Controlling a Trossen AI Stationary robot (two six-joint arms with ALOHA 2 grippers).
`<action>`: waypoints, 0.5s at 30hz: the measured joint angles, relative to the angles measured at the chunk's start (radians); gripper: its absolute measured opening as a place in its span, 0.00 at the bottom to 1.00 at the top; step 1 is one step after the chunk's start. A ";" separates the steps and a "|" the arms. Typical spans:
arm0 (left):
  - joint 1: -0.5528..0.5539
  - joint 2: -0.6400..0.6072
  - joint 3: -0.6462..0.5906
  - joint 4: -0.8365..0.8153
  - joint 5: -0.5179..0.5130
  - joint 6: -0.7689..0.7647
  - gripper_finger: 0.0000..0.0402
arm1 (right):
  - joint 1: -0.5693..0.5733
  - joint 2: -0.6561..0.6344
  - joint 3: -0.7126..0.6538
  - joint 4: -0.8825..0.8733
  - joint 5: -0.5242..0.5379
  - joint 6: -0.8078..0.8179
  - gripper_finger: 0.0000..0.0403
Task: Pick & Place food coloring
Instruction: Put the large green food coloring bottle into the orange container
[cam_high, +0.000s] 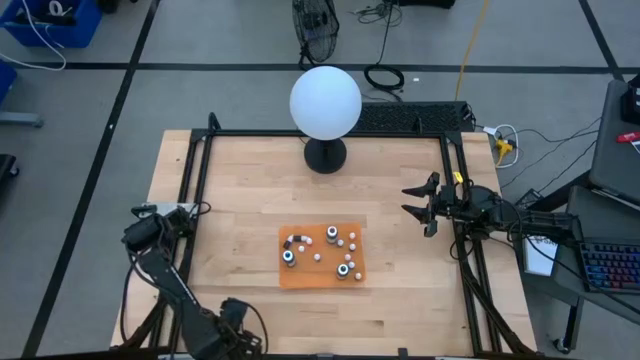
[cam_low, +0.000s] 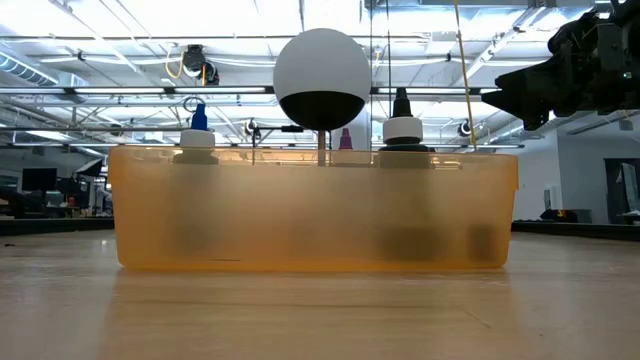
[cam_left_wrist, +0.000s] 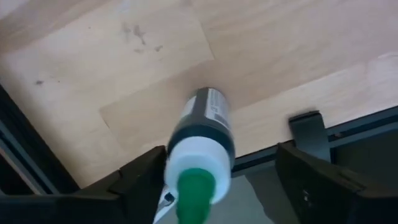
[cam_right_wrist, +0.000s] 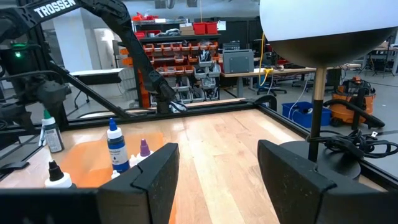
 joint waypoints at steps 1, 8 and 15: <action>0.001 0.000 0.000 -0.001 0.000 -0.001 0.71 | 0.000 0.000 0.000 0.000 0.000 0.000 0.52; -0.002 0.000 0.000 -0.002 0.033 -0.036 0.54 | 0.000 0.000 0.000 0.000 0.000 0.000 0.52; -0.002 -0.009 -0.036 0.019 0.075 -0.032 0.28 | 0.000 0.000 0.000 0.000 0.000 0.000 0.52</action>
